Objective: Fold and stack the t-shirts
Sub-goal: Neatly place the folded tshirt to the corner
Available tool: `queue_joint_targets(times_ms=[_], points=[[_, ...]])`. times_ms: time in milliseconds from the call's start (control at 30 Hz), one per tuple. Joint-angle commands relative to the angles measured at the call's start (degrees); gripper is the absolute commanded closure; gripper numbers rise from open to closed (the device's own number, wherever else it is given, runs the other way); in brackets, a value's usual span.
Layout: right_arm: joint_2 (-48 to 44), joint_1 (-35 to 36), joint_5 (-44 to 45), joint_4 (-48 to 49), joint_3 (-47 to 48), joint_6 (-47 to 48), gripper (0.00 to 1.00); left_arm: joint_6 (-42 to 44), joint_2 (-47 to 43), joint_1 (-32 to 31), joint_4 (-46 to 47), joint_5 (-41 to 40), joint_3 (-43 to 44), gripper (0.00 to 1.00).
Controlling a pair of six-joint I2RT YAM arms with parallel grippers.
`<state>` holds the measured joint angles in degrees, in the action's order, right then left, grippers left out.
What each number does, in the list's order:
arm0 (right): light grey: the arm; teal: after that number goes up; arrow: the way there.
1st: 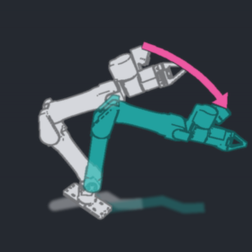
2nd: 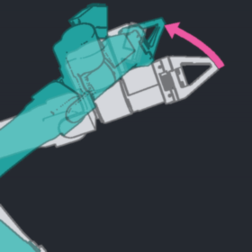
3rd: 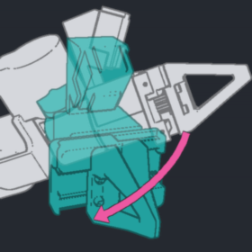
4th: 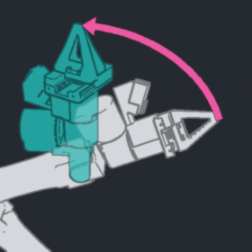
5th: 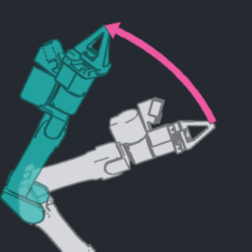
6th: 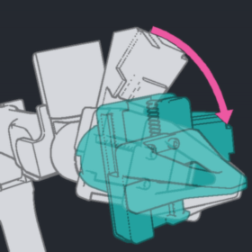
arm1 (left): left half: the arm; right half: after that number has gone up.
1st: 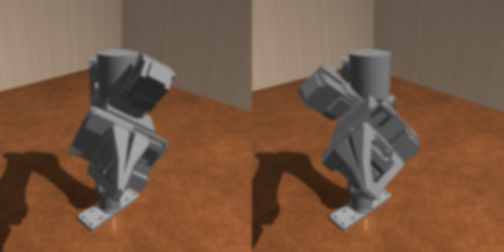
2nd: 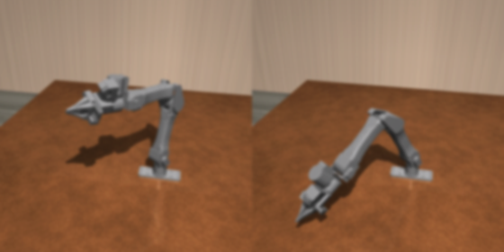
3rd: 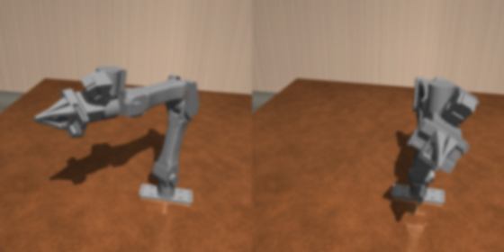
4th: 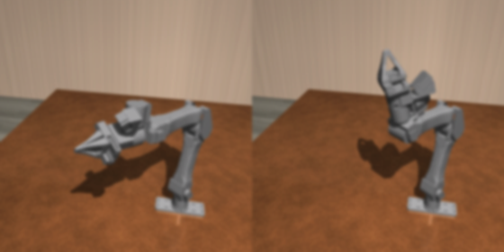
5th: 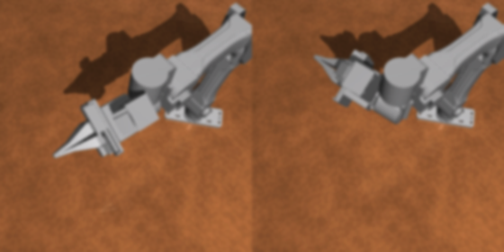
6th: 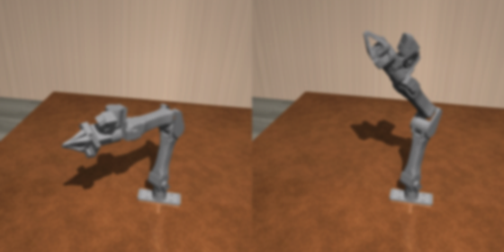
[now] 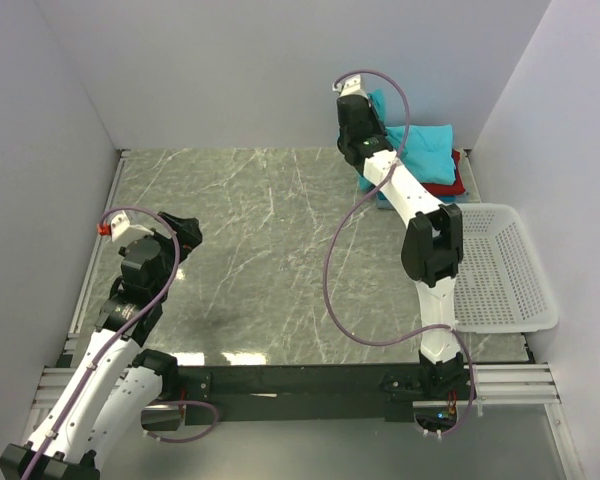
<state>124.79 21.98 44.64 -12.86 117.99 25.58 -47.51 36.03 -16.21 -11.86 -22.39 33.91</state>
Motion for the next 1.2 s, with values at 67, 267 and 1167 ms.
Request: queue_joint_targets(times_ms=[67, 267, 1167], points=[[-2.97, -1.67, 1.06, 1.00, 3.12, -0.27, 1.00, -0.13, -0.44, -0.05, 0.43, -0.64, -0.16, 0.01], [-5.52, -2.55, 0.01, -1.02, 3.47, -2.20, 1.00, -0.13, -0.61, -0.05, 0.52, 0.07, -0.34, 0.01], [-11.24, -5.19, -1.93, -3.84, 2.59, -3.17, 1.00, -0.22, 2.29, -0.05, 1.75, 1.39, -0.69, 0.01]])
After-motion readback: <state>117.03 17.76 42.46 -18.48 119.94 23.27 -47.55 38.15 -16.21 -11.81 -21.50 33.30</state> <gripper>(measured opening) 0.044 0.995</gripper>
